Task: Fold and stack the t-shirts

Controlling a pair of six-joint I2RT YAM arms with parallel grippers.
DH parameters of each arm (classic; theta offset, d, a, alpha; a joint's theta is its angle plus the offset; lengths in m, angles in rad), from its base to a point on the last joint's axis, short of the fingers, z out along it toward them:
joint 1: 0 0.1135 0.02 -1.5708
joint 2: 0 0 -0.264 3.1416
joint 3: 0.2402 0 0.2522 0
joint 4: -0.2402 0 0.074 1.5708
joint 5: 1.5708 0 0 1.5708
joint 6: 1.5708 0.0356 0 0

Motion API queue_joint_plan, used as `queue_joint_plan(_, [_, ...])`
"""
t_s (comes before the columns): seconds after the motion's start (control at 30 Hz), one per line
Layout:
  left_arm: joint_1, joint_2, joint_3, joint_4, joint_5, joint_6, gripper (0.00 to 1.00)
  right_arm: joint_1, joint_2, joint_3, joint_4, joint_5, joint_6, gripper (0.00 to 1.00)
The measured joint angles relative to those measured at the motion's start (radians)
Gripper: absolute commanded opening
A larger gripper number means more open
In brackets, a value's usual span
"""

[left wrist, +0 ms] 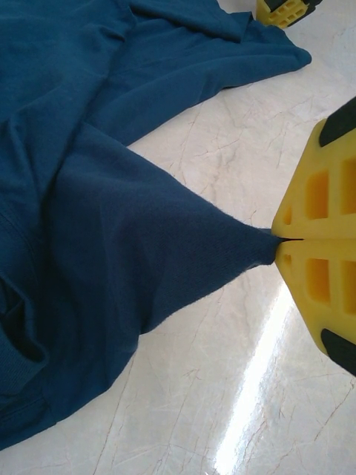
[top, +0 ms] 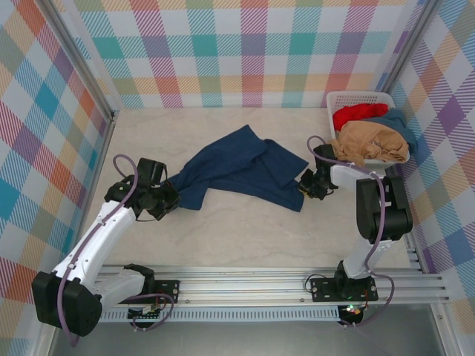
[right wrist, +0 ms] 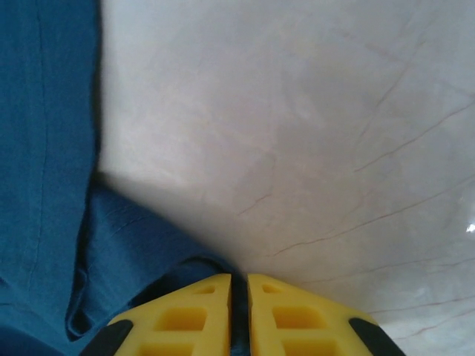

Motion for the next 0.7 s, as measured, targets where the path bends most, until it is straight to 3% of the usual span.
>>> queue_joint_plan(0.13, [0.0,0.0,0.0,0.0,0.0,0.0,0.0,0.006,0.0,0.006,-0.001,0.002,0.0,0.0])
queue_joint_plan(0.4, [0.0,0.005,0.027,0.0,0.0,0.0,0.0,0.014,-0.08,0.021,-0.059,0.066,0.004,0.0])
queue_joint_plan(0.7, [0.0,0.114,0.294,0.006,-0.004,0.034,0.0,0.039,-0.229,0.225,-0.166,0.088,-0.014,0.0])
